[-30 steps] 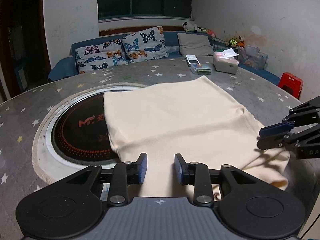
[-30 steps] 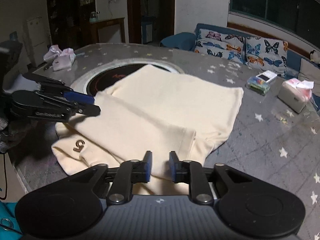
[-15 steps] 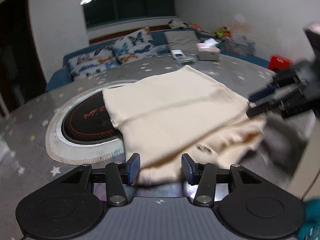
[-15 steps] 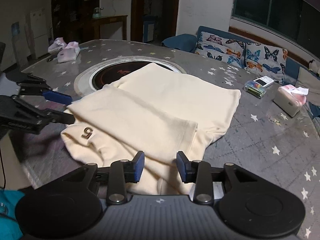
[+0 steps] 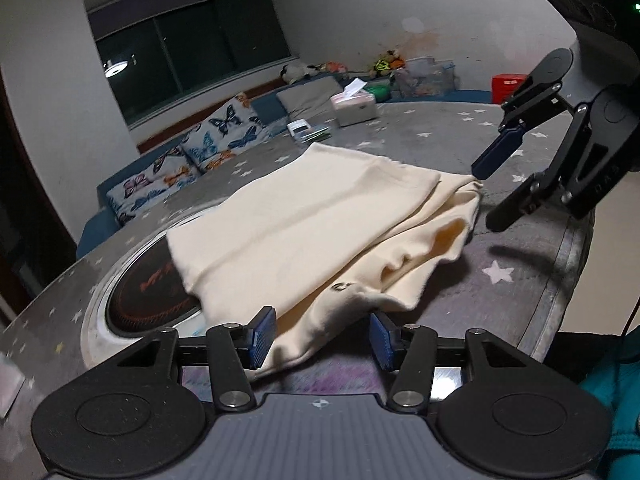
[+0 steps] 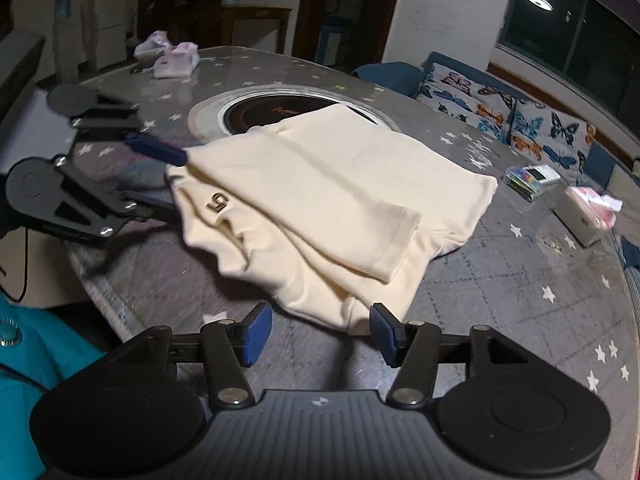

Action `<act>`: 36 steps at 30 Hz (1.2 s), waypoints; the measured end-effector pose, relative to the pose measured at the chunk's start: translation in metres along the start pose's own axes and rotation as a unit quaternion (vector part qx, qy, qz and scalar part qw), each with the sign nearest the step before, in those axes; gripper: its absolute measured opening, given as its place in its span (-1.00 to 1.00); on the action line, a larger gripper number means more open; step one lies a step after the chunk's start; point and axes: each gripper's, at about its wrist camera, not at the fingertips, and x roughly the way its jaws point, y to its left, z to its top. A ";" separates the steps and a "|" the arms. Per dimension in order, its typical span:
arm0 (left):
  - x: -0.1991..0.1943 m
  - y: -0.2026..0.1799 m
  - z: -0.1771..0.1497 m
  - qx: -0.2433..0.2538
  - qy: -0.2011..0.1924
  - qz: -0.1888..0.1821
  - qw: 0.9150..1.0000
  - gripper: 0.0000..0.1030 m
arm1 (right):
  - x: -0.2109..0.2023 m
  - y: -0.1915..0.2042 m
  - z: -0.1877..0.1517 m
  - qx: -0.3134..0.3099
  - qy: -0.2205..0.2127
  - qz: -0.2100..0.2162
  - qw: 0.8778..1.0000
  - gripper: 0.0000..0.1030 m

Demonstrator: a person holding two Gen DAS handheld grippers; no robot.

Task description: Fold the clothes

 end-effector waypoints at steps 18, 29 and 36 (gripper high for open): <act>0.032 0.040 0.029 -0.090 -0.007 -0.026 0.996 -0.83 | 0.034 0.008 0.016 -0.053 -0.026 0.008 0.998 -0.36; 0.013 0.040 0.008 -0.061 -0.007 -0.014 0.998 -0.09 | 0.035 -0.031 0.045 0.031 -0.037 0.033 0.998 -0.78; 0.013 0.034 -0.010 -0.010 0.004 0.014 1.000 -0.26 | 0.035 -0.033 0.051 0.041 -0.049 0.029 0.998 -0.80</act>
